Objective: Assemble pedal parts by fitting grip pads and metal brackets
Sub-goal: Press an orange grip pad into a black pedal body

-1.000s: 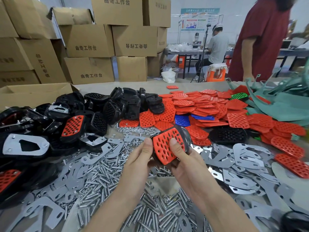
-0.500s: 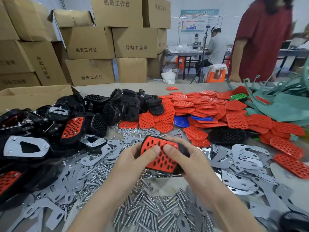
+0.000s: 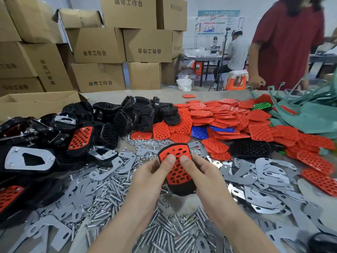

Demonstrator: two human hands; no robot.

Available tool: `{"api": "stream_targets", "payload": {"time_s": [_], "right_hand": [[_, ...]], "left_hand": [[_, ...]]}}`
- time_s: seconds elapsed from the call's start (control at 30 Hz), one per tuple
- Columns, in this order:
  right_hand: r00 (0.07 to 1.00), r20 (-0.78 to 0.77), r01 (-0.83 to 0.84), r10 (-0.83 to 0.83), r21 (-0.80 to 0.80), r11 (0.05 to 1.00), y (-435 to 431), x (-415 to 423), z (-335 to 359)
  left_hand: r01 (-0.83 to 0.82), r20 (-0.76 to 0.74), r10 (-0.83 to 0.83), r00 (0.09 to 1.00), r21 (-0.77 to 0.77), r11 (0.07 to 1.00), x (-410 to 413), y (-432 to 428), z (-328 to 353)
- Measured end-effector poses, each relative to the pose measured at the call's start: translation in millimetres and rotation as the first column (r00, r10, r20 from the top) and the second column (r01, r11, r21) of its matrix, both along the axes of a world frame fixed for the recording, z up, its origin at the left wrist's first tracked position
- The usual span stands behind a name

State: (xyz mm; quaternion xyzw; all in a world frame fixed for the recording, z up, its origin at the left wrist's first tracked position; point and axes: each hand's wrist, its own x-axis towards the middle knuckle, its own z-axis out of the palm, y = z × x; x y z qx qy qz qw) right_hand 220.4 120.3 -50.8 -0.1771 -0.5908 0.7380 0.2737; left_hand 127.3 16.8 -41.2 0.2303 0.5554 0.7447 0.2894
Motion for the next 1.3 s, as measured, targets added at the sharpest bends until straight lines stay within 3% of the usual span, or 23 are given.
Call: {"api": "stream_targets", "payload": {"time_s": [0.13, 0.37, 0.47, 0.73, 0.8, 0.93, 1.07, 1.3], "right_hand": [[0.997, -0.019, 0.074, -0.075, -0.046, 0.996, -1.3, 1.7, 1.3], [0.996, -0.044, 0.070, -0.073, -0.084, 0.994, -8.1, 0.6, 2.1], [0.997, -0.046, 0.053, -0.055, -0.041, 0.998, -9.4, 0.5, 1.3], [0.999, -0.003, 0.037, -0.037, 0.077, 0.996, -13.7, -5.3, -3.8], [0.999, 0.020, 0.039, -0.040, 0.049, 0.998, -11.1, -4.8, -3.3], [0.999, 0.023, 0.039, -0.036, -0.157, 0.987, -2.3, -3.1, 0.9], [1.000, 0.030, 0.011, -0.003, -0.282, 0.959, 4.4, -4.7, 4.3], [0.993, 0.108, 0.058, -0.041, -0.164, 0.985, 1.8, -5.9, -2.1]], "left_hand": [[0.036, 0.011, -0.037, 0.999, 0.019, 0.999, 4.3, 2.7, 0.5], [-0.081, -0.008, 0.081, 0.997, -0.049, 0.995, 8.3, 3.1, -4.9], [-0.126, -0.057, 0.123, 0.991, -0.057, 0.990, 11.4, 3.6, -5.5], [-0.161, -0.010, 0.160, 0.987, -0.049, 0.986, 13.0, 3.8, -3.9], [-0.148, -0.080, 0.144, 0.986, -0.036, 0.988, 12.7, 3.5, -2.1], [-0.114, -0.204, 0.101, 0.974, -0.054, 0.992, 12.6, -0.2, 0.6], [-0.064, -0.196, 0.048, 0.979, -0.074, 0.995, 15.0, -1.5, 1.3], [-0.064, -0.151, 0.051, 0.987, -0.083, 0.994, 11.3, 0.4, 1.2]]}}
